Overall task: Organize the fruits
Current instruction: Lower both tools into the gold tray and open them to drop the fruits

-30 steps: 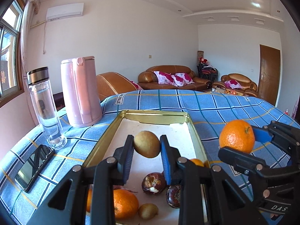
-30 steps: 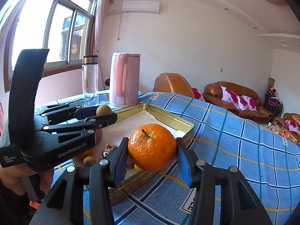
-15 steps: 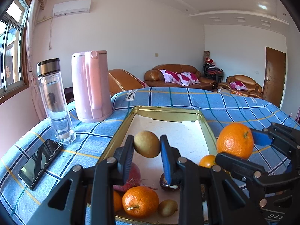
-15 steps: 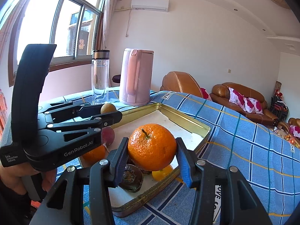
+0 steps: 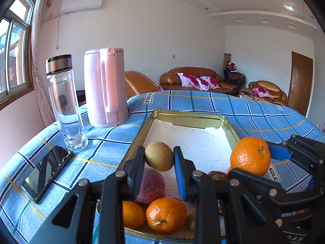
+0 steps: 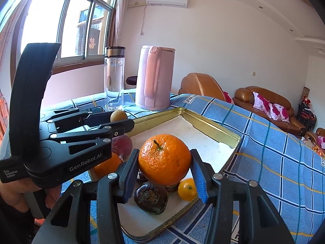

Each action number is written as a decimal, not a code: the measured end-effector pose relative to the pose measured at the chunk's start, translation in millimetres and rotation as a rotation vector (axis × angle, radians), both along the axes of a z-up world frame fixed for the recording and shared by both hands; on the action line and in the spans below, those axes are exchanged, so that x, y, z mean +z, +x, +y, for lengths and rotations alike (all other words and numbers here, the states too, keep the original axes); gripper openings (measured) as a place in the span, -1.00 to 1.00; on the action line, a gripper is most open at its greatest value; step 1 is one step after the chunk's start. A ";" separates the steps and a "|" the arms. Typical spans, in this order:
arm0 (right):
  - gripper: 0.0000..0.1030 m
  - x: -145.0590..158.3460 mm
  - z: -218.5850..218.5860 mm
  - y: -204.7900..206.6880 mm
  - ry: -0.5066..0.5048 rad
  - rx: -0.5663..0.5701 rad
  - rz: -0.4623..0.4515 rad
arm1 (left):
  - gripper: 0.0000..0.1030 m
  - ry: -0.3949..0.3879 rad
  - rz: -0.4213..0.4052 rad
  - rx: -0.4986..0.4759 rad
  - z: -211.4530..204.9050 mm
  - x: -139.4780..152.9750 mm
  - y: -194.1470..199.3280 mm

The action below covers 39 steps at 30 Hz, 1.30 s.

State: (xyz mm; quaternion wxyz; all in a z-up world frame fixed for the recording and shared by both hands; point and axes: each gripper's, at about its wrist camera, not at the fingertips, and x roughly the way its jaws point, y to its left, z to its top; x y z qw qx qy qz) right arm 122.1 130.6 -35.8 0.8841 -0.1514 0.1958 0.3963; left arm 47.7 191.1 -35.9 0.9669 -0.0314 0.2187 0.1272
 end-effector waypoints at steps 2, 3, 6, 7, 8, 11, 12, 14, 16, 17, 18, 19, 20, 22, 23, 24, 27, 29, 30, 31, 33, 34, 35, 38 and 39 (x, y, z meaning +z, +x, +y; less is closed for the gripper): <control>-0.01 -0.8 3.4 1.0 -0.005 0.001 0.003 | -0.43 -0.002 0.003 0.002 1.3 -0.7 0.1; -0.01 -1.4 4.8 1.6 -0.007 0.001 0.006 | -0.43 -0.006 0.005 0.001 2.8 -1.0 0.4; -0.01 -3.2 7.9 3.3 -0.010 0.001 0.022 | -0.43 -0.005 0.005 0.002 4.7 -1.4 0.6; -0.01 -3.7 8.7 3.7 -0.010 0.003 0.027 | -0.43 -0.006 0.006 0.002 4.6 -1.5 0.5; -0.01 -4.5 9.3 4.1 -0.011 0.004 0.030 | -0.43 -0.007 0.008 0.002 5.3 -1.8 0.9; -0.01 -6.8 11.9 5.2 -0.023 0.005 0.038 | -0.43 -0.010 0.018 -0.002 7.0 -3.2 1.5; -0.01 -7.7 12.5 5.7 -0.025 0.005 0.043 | -0.43 -0.010 0.020 -0.003 7.5 -3.6 1.6; -0.01 -9.4 13.6 6.1 -0.030 0.006 0.049 | -0.43 -0.009 0.033 -0.008 8.1 -4.7 3.1; -0.01 -11.2 15.4 6.3 -0.038 0.011 0.057 | -0.43 -0.016 0.048 -0.012 9.5 -6.7 5.0; -0.01 -12.2 16.4 6.3 -0.042 0.014 0.061 | -0.43 -0.021 0.055 -0.015 10.6 -7.8 6.2; -0.01 -13.0 17.3 6.2 -0.046 0.016 0.062 | -0.43 -0.024 0.063 -0.016 11.1 -9.0 6.8; -0.01 -13.5 18.2 6.3 -0.051 0.018 0.066 | -0.43 -0.027 0.072 -0.017 11.7 -10.6 7.9; -0.01 -14.3 18.8 6.7 -0.056 0.019 0.071 | -0.43 -0.032 0.078 -0.020 12.4 -12.1 8.2; -0.01 -14.0 19.5 7.3 -0.060 0.019 0.073 | -0.43 -0.038 0.087 -0.021 13.6 -14.4 8.7; -0.01 -14.1 19.3 7.3 -0.059 0.019 0.073 | -0.43 -0.038 0.089 -0.021 14.0 -14.9 8.8; -0.01 -14.4 19.3 7.5 -0.058 0.018 0.075 | -0.43 -0.037 0.089 -0.021 13.8 -15.1 8.6; -0.01 -15.6 20.5 8.8 -0.064 0.017 0.084 | -0.42 -0.030 0.092 -0.022 12.8 -15.5 8.5; -0.01 -16.2 20.6 9.8 -0.064 0.020 0.094 | -0.41 -0.024 0.091 -0.020 11.8 -15.4 8.0; -0.01 -16.7 21.1 10.1 -0.068 0.021 0.097 | -0.40 -0.019 0.088 -0.017 11.3 -15.1 7.0; -0.01 -17.2 21.7 10.4 -0.072 0.022 0.100 | -0.40 -0.015 0.087 -0.015 10.8 -14.8 6.5; 0.00 -18.6 23.7 12.1 -0.083 0.026 0.111 | -0.31 -0.013 0.085 -0.013 10.8 -14.0 4.9; 0.05 -18.7 23.9 11.8 -0.083 0.029 0.112 | -0.11 -0.010 0.081 -0.004 11.1 -13.4 3.7; 0.11 -18.8 24.0 11.0 -0.084 0.033 0.111 | 0.01 -0.007 0.074 0.009 11.3 -12.4 2.1; 0.32 -17.4 22.6 8.2 -0.078 0.020 0.091 | 0.20 0.012 0.056 0.018 10.3 -8.5 -2.6; 0.33 -17.0 21.5 7.4 -0.072 0.022 0.091 | 0.22 0.016 0.051 0.016 10.4 -6.9 -4.8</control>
